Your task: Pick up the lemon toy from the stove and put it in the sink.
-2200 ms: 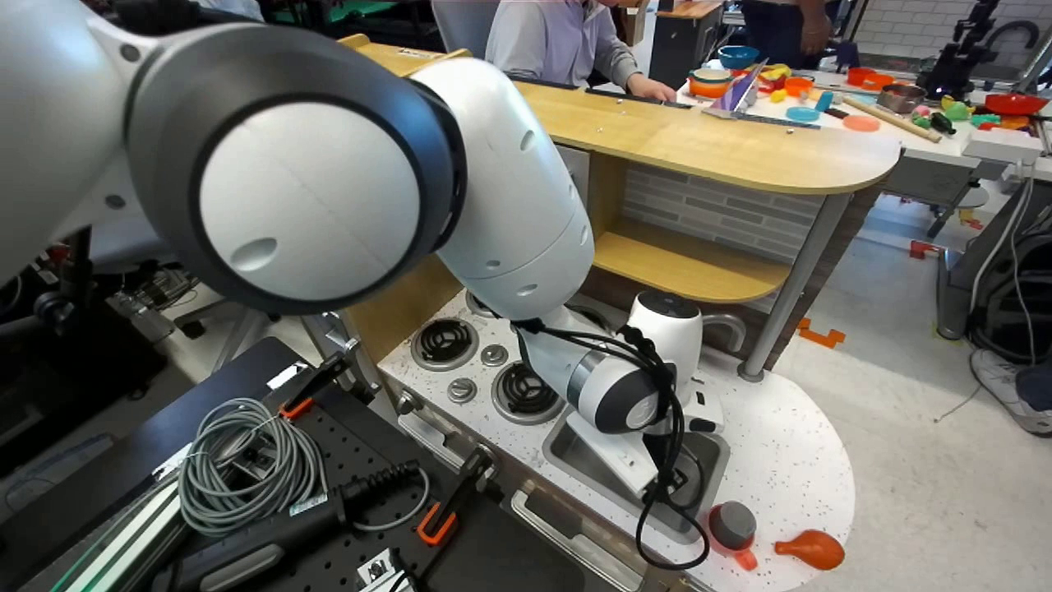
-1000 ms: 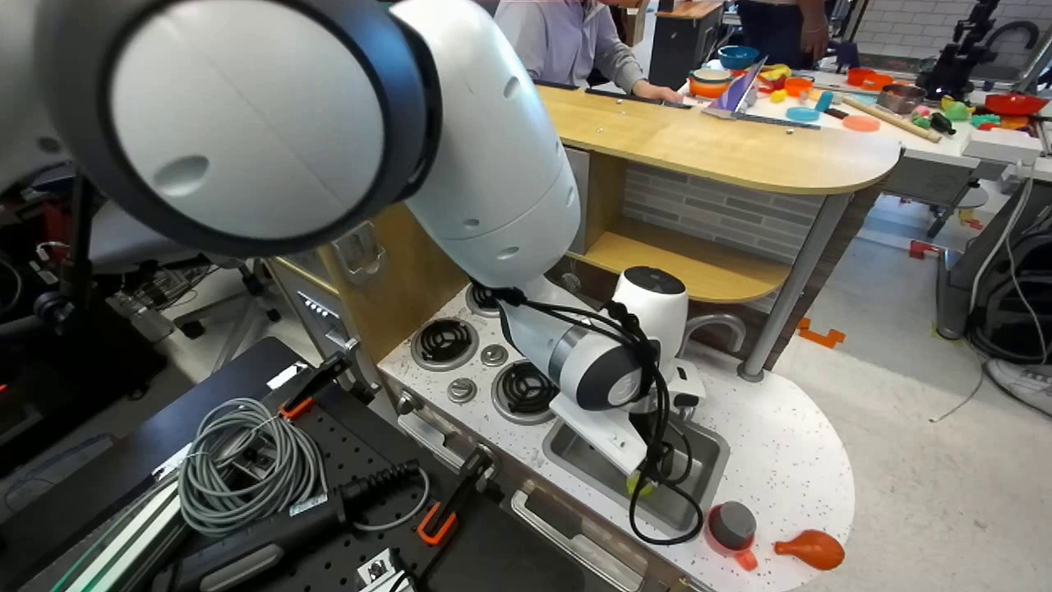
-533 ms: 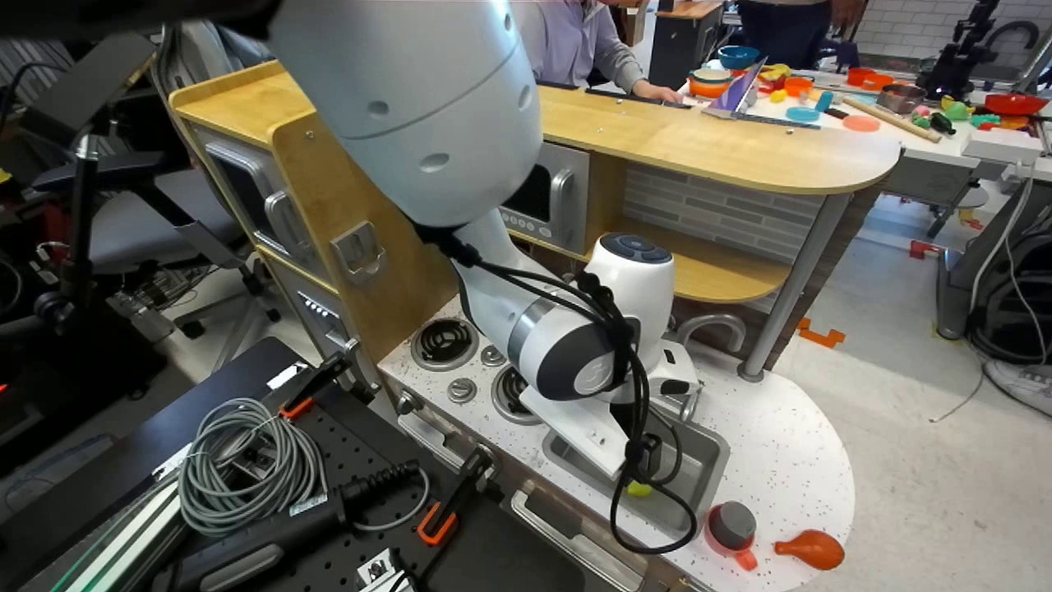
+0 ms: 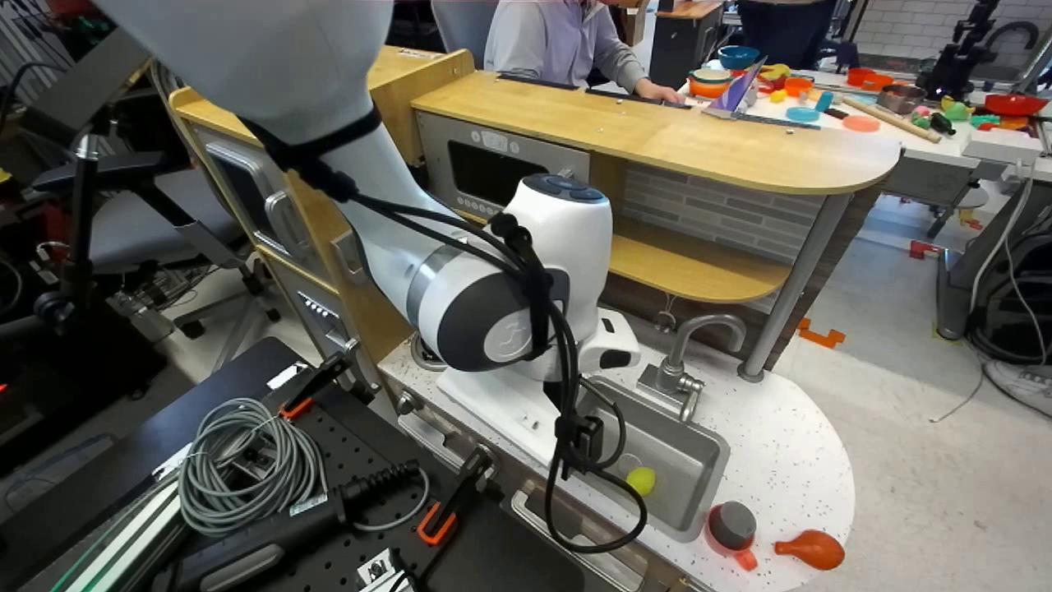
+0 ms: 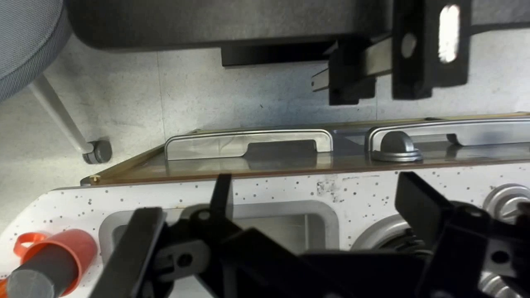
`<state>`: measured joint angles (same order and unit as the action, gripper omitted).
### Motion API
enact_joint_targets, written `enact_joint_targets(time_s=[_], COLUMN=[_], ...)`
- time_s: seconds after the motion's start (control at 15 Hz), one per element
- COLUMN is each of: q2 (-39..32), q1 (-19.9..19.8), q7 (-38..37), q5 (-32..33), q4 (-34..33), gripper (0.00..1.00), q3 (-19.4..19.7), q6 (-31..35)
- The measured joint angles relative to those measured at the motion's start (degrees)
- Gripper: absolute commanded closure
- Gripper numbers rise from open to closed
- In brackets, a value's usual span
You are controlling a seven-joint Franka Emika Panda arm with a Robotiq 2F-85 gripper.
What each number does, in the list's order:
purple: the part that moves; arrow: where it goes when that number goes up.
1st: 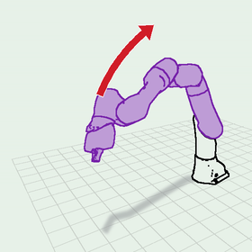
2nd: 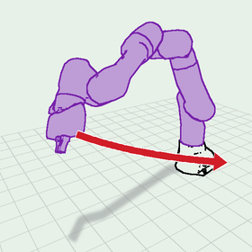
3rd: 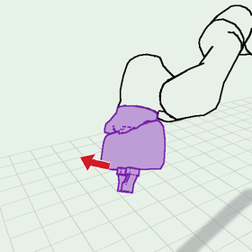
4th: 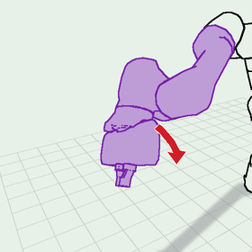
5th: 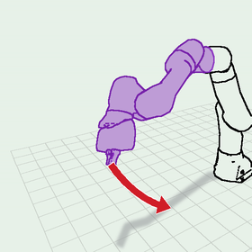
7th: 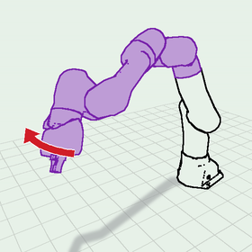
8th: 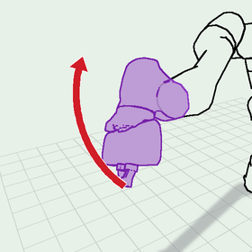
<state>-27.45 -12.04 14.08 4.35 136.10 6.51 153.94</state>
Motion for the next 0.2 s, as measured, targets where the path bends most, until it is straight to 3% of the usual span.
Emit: enact_joint_targets(time_s=[0.2], q2=[1.16], q1=[-0.04], q7=[0.54], q5=[0.0], q4=[1.31], gripper=[0.0], q3=[-0.06], q6=[-0.13])
